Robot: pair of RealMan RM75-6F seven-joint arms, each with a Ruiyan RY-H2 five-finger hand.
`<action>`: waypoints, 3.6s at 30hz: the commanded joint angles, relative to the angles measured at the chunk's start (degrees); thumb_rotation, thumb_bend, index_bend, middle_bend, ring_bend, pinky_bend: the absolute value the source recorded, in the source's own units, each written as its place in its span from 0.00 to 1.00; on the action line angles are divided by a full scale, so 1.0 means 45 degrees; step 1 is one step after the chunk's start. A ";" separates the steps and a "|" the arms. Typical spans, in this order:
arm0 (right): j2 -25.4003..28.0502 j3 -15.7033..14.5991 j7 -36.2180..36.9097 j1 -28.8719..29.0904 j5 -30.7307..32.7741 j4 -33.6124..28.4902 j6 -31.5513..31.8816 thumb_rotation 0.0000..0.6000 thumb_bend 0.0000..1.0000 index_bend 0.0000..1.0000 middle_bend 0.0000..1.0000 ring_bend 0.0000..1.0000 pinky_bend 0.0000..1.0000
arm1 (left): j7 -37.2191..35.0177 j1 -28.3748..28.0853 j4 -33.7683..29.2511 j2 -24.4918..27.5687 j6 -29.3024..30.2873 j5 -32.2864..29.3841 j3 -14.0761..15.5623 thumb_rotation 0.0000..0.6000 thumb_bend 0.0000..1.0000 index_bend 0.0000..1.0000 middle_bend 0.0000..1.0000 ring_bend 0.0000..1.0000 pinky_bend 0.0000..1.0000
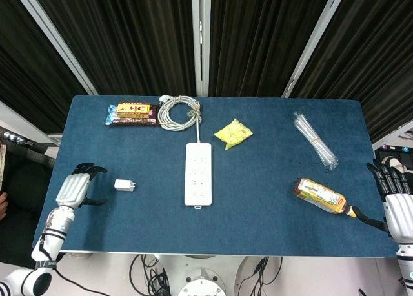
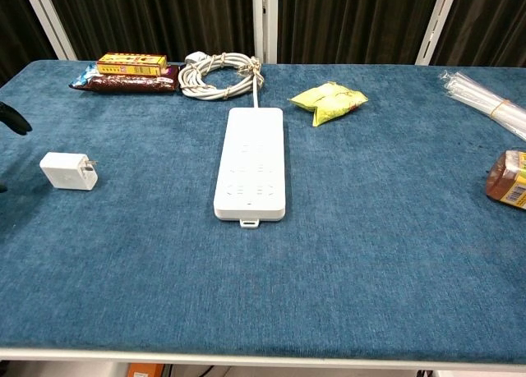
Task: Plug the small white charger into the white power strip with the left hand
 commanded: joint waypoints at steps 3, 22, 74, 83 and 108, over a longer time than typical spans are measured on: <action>-0.0042 0.0003 -0.0046 0.0000 -0.0036 -0.0027 -0.0067 1.00 0.12 0.00 0.00 0.00 0.00 | -0.1582 -0.0460 0.0935 -0.0972 -0.0439 -0.0041 -0.0179 1.00 0.08 0.28 0.29 0.15 0.10; -0.0083 0.0088 0.0006 -0.0083 0.0083 -0.0065 -0.0256 1.00 0.12 0.00 0.00 0.00 0.00 | -0.4050 -0.0762 0.4010 -0.3034 0.0010 0.0752 0.0183 1.00 0.22 0.40 0.40 0.22 0.13; -0.0433 0.0147 0.0715 -0.0527 0.0297 0.0601 -0.0197 1.00 0.11 0.00 0.00 0.00 0.00 | 1.1278 -0.5883 -0.3054 -0.0396 -0.1860 -0.6098 0.0529 1.00 0.33 0.26 0.33 0.31 0.23; -0.0467 0.0168 0.0751 -0.0497 0.0260 0.0652 -0.0254 1.00 0.11 0.00 0.00 0.00 0.00 | 1.0742 -0.5798 -0.3418 -0.0241 -0.1594 -0.5745 0.0920 1.00 0.31 0.26 0.35 0.31 0.24; -0.0486 0.0179 0.0883 -0.0551 0.0211 0.0715 -0.0234 1.00 0.11 0.00 0.01 0.00 0.00 | 0.4180 -0.4023 -0.0807 -0.1363 -0.0752 -0.2661 0.0727 1.00 0.21 0.38 0.40 0.31 0.25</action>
